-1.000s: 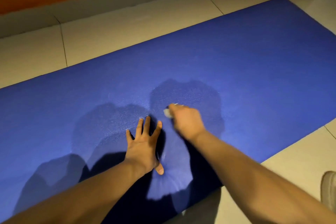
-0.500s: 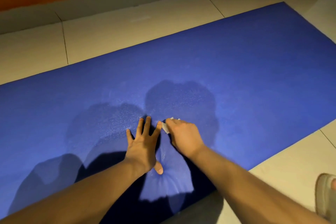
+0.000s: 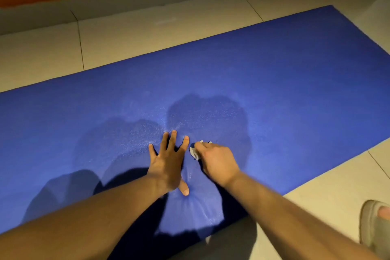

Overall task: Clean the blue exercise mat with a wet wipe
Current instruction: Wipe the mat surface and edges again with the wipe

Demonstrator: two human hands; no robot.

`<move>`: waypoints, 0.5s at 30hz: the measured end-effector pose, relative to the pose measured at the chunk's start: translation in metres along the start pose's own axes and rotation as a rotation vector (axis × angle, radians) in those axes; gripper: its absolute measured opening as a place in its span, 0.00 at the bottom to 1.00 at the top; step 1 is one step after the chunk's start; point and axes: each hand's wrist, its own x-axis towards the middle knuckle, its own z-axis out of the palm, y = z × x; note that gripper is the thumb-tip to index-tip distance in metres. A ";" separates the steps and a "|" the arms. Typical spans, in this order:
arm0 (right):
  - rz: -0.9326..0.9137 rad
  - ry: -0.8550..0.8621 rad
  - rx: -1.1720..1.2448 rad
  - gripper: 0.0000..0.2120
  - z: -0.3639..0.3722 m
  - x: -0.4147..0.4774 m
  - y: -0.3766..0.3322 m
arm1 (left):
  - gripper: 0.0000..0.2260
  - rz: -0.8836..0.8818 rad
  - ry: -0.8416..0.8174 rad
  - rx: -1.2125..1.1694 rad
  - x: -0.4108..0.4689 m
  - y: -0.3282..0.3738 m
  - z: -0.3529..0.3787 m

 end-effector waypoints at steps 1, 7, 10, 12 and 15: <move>0.021 -0.007 -0.061 0.06 -0.011 0.003 0.018 | 0.70 0.003 0.001 0.010 0.001 0.001 0.000; 0.479 0.031 0.024 0.11 -0.046 0.015 0.055 | 0.71 0.007 -0.007 0.018 0.001 0.001 -0.001; 0.142 -0.159 0.105 0.25 -0.039 0.006 0.021 | 0.70 -0.009 -0.078 0.021 0.002 0.002 -0.009; 0.118 -0.161 0.089 0.32 -0.052 0.001 0.015 | 0.69 0.000 -0.101 0.044 0.002 0.000 -0.014; 0.250 -0.103 -0.040 0.24 -0.070 -0.020 0.020 | 0.56 0.016 -0.019 -0.006 0.002 -0.002 -0.023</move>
